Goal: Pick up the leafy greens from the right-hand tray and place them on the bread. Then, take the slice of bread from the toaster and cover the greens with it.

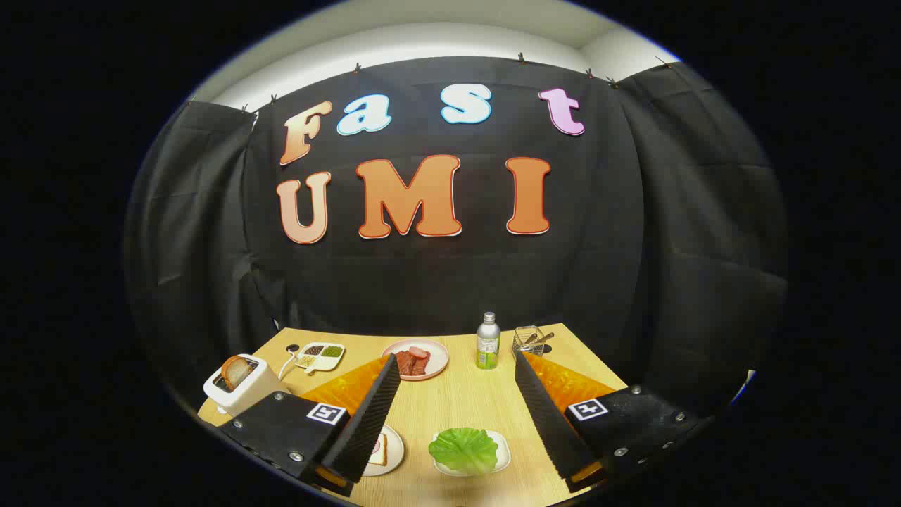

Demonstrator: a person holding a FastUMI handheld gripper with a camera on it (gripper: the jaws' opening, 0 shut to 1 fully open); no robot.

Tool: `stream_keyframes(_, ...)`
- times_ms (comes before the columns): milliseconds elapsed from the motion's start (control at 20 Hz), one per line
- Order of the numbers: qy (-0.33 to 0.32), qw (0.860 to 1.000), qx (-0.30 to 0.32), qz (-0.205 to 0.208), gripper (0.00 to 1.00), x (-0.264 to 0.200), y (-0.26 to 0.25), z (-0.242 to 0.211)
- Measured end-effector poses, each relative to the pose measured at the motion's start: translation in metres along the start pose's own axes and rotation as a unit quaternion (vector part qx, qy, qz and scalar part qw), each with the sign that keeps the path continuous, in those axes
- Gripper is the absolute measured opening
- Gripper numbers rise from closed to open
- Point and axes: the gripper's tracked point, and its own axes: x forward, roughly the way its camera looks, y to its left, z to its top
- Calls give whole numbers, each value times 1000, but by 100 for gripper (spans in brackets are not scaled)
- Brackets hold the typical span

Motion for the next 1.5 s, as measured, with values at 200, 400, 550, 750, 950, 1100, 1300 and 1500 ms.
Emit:
stream_keyframes(200, 8, 1000, -7, 6, 98, 2, 4, -9)
stream_keyframes(400, 17, 1000, -9, 11, 99, 4, 7, -17)
stream_keyframes(550, 18, 1000, -15, 12, 99, 6, 9, -19)
stream_keyframes(750, 26, 999, -19, 11, 99, 12, 8, -27)
stream_keyframes(950, 71, 997, -15, 15, 99, 25, 5, -54)
stream_keyframes(1100, 130, 991, -30, 16, 99, 39, 1, -89)
stream_keyframes(1300, 204, 977, -61, 33, 99, 51, 5, -131)
stream_keyframes(1500, 266, 959, -79, 53, 99, 64, 9, -164)
